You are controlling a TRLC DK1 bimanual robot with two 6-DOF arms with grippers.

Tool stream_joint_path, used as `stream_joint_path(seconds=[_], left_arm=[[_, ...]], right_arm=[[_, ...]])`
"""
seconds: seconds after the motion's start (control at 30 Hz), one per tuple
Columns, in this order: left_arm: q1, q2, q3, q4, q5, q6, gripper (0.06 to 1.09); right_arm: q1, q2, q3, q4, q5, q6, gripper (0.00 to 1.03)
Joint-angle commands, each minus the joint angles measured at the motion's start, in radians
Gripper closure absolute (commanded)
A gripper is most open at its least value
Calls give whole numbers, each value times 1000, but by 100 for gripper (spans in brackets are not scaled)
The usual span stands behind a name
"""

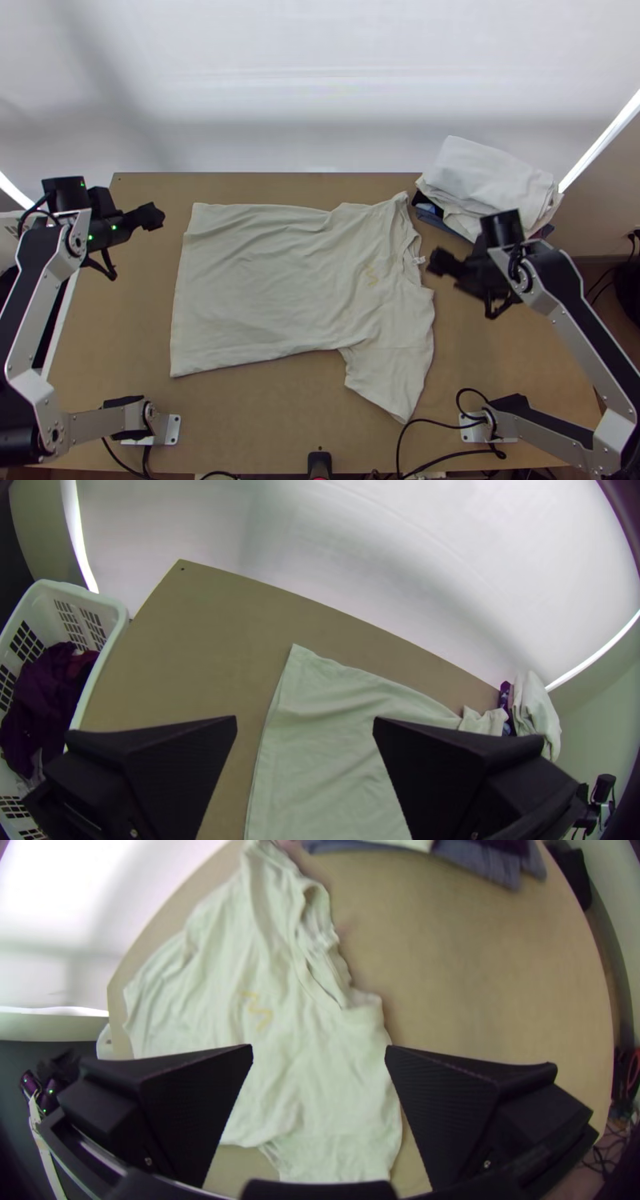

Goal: Fold the t-shirt

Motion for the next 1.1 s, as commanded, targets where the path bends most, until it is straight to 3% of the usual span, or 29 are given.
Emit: stream_joint_path(seconds=[0.0, 0.17, 0.37, 0.47, 1.07], left_arm=[[-1, -82, -24, -2, 11, 13, 9], [-9, -114, -26, -25, 11, 15, 9], [-10, -146, -43, -45, 11, 19, 9], [-10, -164, -58, -48, 11, 21, 9], [-4, -209, -93, -72, 11, 27, 9]], right_arm=[[-8, -41, -103, -45, -34, 36, 10], [-31, -44, -212, -83, -49, -10, 28], [-11, -48, -324, -89, -53, -39, 30], [-6, -45, -360, -69, -53, -50, 55], [57, 48, -425, 72, -54, -48, 56]])
